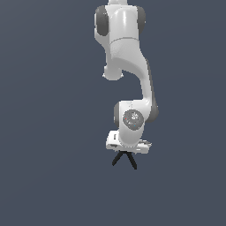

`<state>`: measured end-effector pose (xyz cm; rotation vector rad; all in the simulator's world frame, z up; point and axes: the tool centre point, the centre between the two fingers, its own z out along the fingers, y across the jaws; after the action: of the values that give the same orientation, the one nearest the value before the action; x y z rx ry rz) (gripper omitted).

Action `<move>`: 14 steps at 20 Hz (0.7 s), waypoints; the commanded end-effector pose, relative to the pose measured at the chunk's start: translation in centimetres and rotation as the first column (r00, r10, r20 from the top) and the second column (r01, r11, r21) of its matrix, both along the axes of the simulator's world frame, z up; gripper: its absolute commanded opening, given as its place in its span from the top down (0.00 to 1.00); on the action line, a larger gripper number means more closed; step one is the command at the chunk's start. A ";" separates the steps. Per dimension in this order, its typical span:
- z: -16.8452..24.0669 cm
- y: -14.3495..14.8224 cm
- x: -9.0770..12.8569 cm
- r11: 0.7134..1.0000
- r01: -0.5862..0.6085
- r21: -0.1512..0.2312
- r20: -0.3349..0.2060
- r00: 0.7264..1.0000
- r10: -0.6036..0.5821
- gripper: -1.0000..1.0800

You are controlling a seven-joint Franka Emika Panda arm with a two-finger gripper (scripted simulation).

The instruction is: Pick up the object and move it to a goal position.

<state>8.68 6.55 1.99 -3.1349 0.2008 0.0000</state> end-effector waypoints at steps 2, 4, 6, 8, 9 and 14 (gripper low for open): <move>-0.1 -0.1 0.0 1.000 0.001 0.000 0.000 1.000 -0.001 1.00; 0.0 -0.1 0.0 1.000 0.001 0.000 0.000 1.000 -0.001 1.00; 0.1 -0.1 0.0 1.000 0.001 0.000 0.000 1.000 -0.001 1.00; 0.3 -0.2 -0.1 1.000 0.001 0.000 0.000 1.000 -0.001 1.00; 0.5 -0.2 -0.2 1.000 0.001 0.000 0.000 1.000 -0.001 1.00; 2.0 -0.6 -0.7 1.000 0.001 0.000 0.000 1.000 -0.001 1.00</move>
<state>8.02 6.08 3.31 -3.1356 0.2018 0.0053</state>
